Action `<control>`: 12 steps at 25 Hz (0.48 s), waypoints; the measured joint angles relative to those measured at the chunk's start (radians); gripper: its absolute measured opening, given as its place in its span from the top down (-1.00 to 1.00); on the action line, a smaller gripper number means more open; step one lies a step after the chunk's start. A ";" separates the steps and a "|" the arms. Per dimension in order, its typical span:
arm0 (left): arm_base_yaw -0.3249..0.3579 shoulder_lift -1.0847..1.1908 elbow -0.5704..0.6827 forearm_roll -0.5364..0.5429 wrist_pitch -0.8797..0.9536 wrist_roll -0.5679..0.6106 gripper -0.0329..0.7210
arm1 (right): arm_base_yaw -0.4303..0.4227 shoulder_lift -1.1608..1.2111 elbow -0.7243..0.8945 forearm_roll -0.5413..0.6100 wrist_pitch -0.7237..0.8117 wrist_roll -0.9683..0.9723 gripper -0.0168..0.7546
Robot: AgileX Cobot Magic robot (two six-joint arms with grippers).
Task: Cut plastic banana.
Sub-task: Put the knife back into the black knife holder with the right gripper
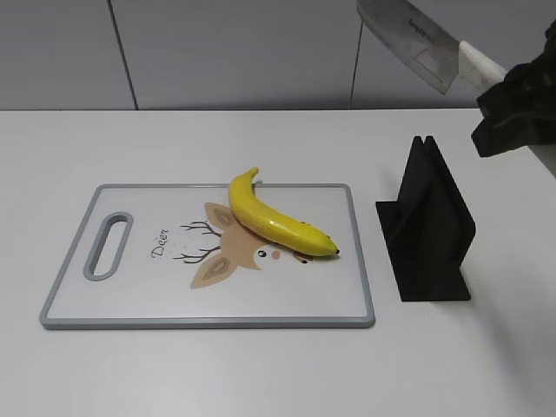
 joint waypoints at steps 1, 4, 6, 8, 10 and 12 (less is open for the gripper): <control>0.000 -0.032 0.007 0.000 0.005 0.000 -0.53 | 0.000 0.000 0.000 0.000 -0.001 0.000 0.49; 0.000 -0.111 0.010 0.000 0.010 0.001 -0.53 | 0.000 0.000 0.000 0.000 -0.002 -0.004 0.49; 0.000 -0.134 0.012 0.000 0.009 0.000 -0.53 | 0.000 0.000 0.000 0.000 -0.002 -0.005 0.49; 0.000 -0.137 0.015 0.000 0.009 0.002 -0.53 | 0.000 0.000 0.000 0.004 -0.004 -0.007 0.49; 0.000 -0.137 0.015 0.000 0.008 0.002 -0.53 | 0.000 0.000 0.000 0.004 -0.005 -0.005 0.49; 0.000 -0.137 0.015 0.000 0.007 0.002 -0.53 | 0.000 0.000 0.001 0.000 -0.005 0.018 0.49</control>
